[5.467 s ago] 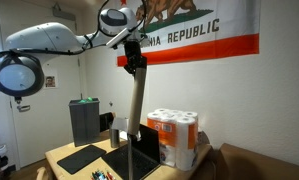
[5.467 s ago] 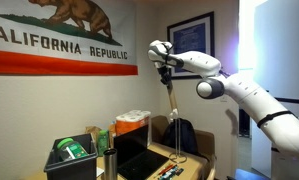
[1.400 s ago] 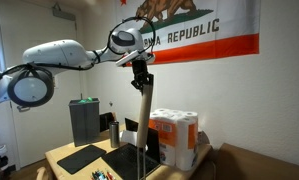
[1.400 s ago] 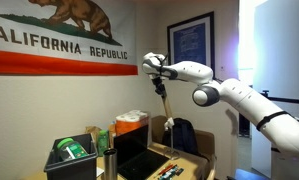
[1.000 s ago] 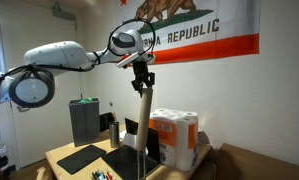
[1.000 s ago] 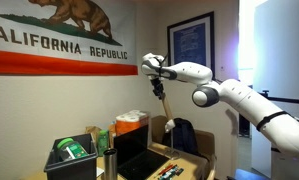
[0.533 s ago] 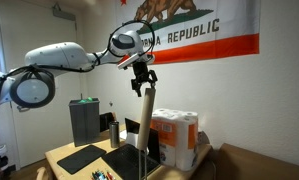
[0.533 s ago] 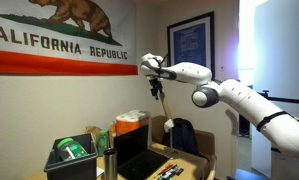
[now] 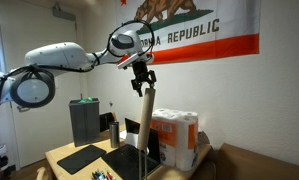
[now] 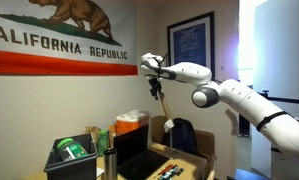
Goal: Pick up the tissue paper roll and place it in the tissue paper holder.
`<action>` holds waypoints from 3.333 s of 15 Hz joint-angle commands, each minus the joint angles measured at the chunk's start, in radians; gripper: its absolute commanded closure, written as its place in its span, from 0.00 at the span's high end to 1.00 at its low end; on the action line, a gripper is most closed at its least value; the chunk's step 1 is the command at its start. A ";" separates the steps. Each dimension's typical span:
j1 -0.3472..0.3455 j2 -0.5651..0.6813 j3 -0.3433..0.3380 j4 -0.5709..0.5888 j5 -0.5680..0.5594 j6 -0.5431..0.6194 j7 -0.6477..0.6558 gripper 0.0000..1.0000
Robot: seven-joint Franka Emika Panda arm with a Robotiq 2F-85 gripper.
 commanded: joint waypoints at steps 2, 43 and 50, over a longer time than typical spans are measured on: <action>0.010 -0.028 -0.010 -0.023 0.006 -0.020 0.010 0.42; 0.012 -0.084 -0.005 -0.034 0.046 -0.199 0.125 0.01; 0.009 -0.082 -0.006 -0.031 0.037 -0.206 0.111 0.61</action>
